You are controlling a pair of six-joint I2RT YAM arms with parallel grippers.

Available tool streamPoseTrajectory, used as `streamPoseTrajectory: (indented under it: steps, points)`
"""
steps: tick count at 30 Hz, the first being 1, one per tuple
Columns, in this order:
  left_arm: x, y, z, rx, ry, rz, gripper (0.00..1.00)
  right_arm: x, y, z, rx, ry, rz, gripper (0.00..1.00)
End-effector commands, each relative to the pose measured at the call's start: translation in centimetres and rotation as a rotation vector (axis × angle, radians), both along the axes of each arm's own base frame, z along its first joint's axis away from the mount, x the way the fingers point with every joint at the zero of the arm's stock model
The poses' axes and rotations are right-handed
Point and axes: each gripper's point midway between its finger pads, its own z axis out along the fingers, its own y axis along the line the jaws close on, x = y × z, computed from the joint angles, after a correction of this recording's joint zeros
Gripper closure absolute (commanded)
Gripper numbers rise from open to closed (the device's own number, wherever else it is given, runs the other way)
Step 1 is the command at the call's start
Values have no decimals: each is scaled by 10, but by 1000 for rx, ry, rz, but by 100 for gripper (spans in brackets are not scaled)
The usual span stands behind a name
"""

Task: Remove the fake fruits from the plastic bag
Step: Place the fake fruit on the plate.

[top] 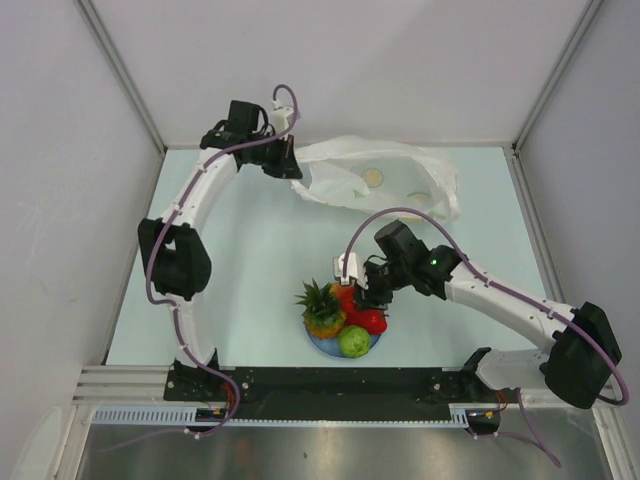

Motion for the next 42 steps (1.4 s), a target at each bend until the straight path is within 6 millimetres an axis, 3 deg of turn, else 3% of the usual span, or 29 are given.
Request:
streamPoseTrajectory:
  steps: [1,15,21,24,25,27,33,37,42]
  points:
    - [-2,11,46,-105,-54,13,100,-12,-5,-3,-71,47,-18,67]
    - [-7,9,37,-155,5,-2,100,-18,-8,-16,-145,32,6,61]
    - [-10,9,35,-162,15,-6,100,-25,-12,-14,-149,33,46,35]
    - [-12,8,33,-171,26,-6,100,-22,-14,-12,-148,11,45,27]
    - [-13,8,35,-173,22,-7,100,-20,-16,-10,-145,-5,50,15]
    - [-14,8,35,-168,18,-8,100,-17,-18,-8,-142,-20,44,13]
    - [-15,9,38,-161,3,-8,100,1,-30,4,-118,-61,-22,11]
    - [-17,11,40,-152,-8,-10,100,18,-50,10,-118,-79,-97,10]
    - [-22,10,39,-116,-25,-12,100,77,-81,20,-50,-37,-390,9]
